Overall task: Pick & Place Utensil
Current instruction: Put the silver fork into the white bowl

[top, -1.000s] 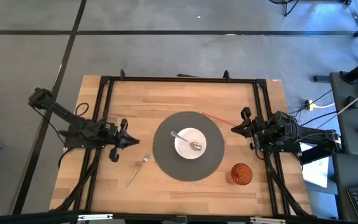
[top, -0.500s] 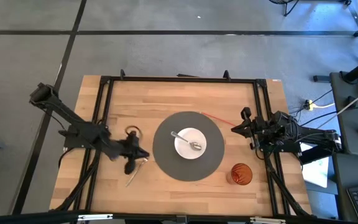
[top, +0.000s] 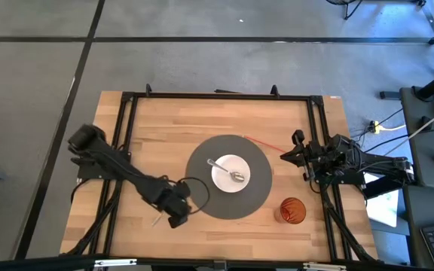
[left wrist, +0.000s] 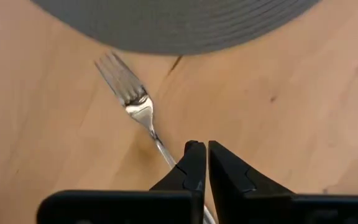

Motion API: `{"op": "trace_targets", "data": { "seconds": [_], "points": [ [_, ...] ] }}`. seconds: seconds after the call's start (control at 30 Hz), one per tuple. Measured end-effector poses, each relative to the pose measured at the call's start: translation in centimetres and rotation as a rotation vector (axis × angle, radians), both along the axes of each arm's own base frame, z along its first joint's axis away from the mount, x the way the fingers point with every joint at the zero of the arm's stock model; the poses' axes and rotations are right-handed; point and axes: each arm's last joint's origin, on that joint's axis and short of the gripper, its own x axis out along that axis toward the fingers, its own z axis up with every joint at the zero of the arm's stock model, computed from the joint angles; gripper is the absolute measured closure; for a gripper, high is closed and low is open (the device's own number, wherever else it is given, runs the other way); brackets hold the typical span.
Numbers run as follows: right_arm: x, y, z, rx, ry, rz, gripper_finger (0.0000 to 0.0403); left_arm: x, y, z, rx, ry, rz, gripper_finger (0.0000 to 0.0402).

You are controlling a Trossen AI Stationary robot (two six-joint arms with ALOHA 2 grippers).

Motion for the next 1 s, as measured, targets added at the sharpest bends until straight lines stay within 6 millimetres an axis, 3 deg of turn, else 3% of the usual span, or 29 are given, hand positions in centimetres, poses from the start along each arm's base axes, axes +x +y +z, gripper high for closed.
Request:
{"op": "trace_targets", "data": {
  "seconds": [0.3, 0.6, 1.0],
  "points": [
    [0.0, 0.0, -0.1, -0.002, 0.006, 0.0, 0.038, 2.4, 0.4, -2.8, -0.105, 0.178, 0.081, 0.0314],
    [0.0, 0.0, -0.1, 0.0, 0.007, 0.001, 0.038, 2.5, 1.5, -3.3, -0.061, 0.22, 0.135, 0.022],
    [0.0, 0.0, -0.1, 0.001, 0.01, 0.001, 0.038, 1.4, 2.9, -6.4, -0.066, 0.253, 0.187, 0.0232]
  ]
}}
